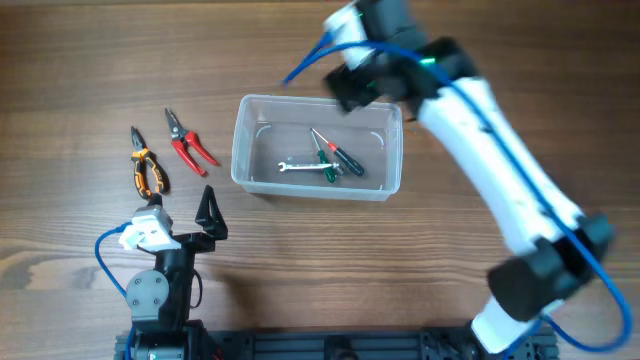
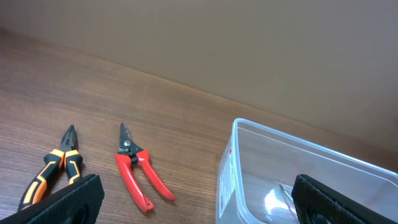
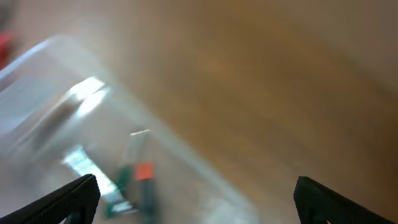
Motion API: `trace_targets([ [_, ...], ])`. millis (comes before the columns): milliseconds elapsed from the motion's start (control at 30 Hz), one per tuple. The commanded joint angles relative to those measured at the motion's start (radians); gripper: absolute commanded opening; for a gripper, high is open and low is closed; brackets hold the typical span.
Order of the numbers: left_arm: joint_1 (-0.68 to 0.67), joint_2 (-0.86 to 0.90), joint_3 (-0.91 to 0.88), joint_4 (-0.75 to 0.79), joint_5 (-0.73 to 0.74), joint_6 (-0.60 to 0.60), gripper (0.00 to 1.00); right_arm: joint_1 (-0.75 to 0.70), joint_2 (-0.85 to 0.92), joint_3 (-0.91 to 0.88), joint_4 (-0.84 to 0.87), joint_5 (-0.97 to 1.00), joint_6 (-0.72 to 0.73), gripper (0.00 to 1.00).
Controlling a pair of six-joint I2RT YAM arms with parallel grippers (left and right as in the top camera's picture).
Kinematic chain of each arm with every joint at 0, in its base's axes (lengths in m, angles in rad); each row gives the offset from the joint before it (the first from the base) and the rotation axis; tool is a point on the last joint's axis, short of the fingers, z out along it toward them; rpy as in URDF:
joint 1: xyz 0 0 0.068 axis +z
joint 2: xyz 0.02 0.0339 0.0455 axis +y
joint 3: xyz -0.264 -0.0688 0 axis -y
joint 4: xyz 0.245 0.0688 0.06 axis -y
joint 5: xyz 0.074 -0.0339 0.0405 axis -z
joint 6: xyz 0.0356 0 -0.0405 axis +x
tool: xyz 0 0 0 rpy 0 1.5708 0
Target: Pack container
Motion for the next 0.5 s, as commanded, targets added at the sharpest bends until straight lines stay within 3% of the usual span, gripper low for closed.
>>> trace_targets([
  [0, -0.006, -0.005, -0.006, -0.001, 0.009, 0.024, 1.00, -0.159, -0.071, 0.025, -0.031, 0.284, 0.225, 1.00],
  [133, -0.006, -0.005, -0.006, -0.001, 0.009, 0.024, 1.00, -0.402, -0.071, 0.023, -0.099, 0.216, 0.270, 1.00],
  [467, -0.006, -0.005, -0.006, -0.001, 0.009, 0.024, 1.00, -0.667, -0.071, 0.023, -0.081, 0.119, 0.265, 1.00],
])
